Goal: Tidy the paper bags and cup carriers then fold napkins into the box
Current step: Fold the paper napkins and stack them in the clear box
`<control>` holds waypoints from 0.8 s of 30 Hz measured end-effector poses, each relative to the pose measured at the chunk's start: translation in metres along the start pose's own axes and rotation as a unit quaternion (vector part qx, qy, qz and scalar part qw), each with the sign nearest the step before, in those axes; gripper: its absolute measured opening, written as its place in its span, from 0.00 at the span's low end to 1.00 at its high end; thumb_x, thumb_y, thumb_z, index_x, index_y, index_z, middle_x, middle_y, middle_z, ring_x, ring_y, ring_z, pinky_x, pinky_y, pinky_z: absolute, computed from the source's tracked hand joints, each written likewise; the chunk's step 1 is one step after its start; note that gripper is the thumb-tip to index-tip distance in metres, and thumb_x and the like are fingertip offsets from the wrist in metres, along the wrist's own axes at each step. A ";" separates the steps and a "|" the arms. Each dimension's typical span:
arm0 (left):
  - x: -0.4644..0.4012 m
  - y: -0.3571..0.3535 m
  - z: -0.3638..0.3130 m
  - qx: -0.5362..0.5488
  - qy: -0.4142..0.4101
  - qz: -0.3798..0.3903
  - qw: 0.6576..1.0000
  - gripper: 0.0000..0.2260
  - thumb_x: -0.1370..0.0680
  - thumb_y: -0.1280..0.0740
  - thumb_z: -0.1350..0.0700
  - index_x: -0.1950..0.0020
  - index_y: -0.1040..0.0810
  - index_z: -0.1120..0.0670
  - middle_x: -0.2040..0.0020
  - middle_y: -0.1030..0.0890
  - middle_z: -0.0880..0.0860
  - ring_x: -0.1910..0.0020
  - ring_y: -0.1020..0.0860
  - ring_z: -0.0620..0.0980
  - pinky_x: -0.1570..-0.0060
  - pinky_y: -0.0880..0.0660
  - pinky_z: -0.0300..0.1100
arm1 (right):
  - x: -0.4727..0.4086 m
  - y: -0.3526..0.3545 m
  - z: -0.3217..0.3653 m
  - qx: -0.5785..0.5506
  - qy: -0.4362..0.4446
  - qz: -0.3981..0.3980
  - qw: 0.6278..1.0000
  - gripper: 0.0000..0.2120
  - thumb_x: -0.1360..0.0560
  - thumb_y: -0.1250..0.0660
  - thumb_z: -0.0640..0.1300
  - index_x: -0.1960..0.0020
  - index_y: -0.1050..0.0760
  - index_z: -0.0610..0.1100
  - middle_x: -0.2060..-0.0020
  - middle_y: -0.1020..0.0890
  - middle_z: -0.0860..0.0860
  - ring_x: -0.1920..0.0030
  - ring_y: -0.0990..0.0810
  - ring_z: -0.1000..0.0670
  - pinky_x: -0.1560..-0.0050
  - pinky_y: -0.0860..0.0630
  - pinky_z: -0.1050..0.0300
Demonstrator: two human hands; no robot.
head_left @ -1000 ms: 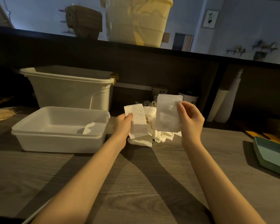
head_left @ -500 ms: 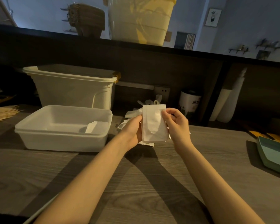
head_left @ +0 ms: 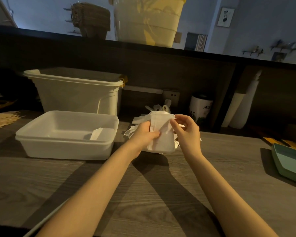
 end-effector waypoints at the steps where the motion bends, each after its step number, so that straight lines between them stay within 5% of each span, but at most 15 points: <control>1: -0.001 0.001 -0.001 -0.024 -0.008 0.000 1.000 0.16 0.22 0.37 0.59 0.34 0.31 0.54 0.41 0.25 0.50 0.42 0.27 0.48 0.50 0.28 0.41 | -0.001 0.000 -0.001 0.010 -0.008 0.007 1.000 0.16 0.24 0.34 0.48 0.39 0.26 0.44 0.47 0.22 0.53 0.47 0.23 0.54 0.51 0.22 0.56; 4: -0.001 0.001 -0.005 -0.068 -0.029 0.000 0.997 0.16 0.21 0.37 0.59 0.33 0.32 0.54 0.39 0.26 0.51 0.40 0.28 0.49 0.49 0.29 0.41 | -0.004 -0.005 -0.010 0.014 -0.044 0.057 0.997 0.21 0.25 0.34 0.52 0.35 0.28 0.43 0.45 0.20 0.51 0.47 0.22 0.52 0.54 0.22 0.62; 7: 0.000 0.001 -0.009 -0.062 -0.042 -0.011 0.997 0.17 0.22 0.36 0.60 0.33 0.33 0.55 0.42 0.26 0.51 0.43 0.28 0.47 0.52 0.28 0.37 | -0.001 -0.003 -0.006 -0.025 -0.037 0.055 0.997 0.20 0.27 0.31 0.46 0.37 0.27 0.42 0.55 0.18 0.52 0.55 0.18 0.56 0.62 0.21 0.65; 12: -0.001 0.003 -0.003 -0.025 -0.022 -0.005 0.999 0.14 0.24 0.33 0.54 0.40 0.28 0.55 0.46 0.23 0.51 0.42 0.25 0.51 0.48 0.25 0.43 | 0.000 -0.001 0.005 -0.127 -0.024 0.064 0.989 0.17 0.29 0.29 0.36 0.42 0.27 0.46 0.57 0.18 0.52 0.58 0.18 0.62 0.62 0.23 0.69; 16: 0.000 0.006 -0.002 0.000 -0.022 -0.036 0.999 0.16 0.23 0.34 0.56 0.36 0.29 0.58 0.46 0.23 0.52 0.43 0.25 0.50 0.44 0.27 0.44 | 0.002 -0.005 0.008 -0.139 -0.019 0.076 0.987 0.16 0.28 0.30 0.36 0.42 0.27 0.46 0.55 0.18 0.51 0.54 0.19 0.58 0.59 0.23 0.68; 19: -0.001 0.017 -0.004 0.032 -0.045 -0.084 0.995 0.11 0.23 0.34 0.56 0.43 0.25 0.57 0.51 0.22 0.50 0.47 0.24 0.49 0.49 0.25 0.43 | -0.002 0.000 0.006 -0.156 -0.020 0.045 0.987 0.12 0.27 0.30 0.37 0.46 0.25 0.45 0.57 0.18 0.50 0.57 0.19 0.59 0.59 0.24 0.68; 24: -0.004 0.033 0.004 0.076 -0.029 -0.166 0.983 0.09 0.23 0.34 0.54 0.45 0.25 0.56 0.50 0.22 0.51 0.50 0.22 0.48 0.55 0.23 0.41 | -0.005 0.017 -0.001 0.051 0.042 -0.040 0.997 0.06 0.24 0.34 0.40 0.47 0.23 0.44 0.54 0.19 0.49 0.55 0.22 0.56 0.58 0.27 0.70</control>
Point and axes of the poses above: each hand's wrist, its own x-axis away from the middle knuckle, its own y-axis out of the back of the hand, z = x × y, the point moved 7 cm from there along -x, towards the middle knuckle
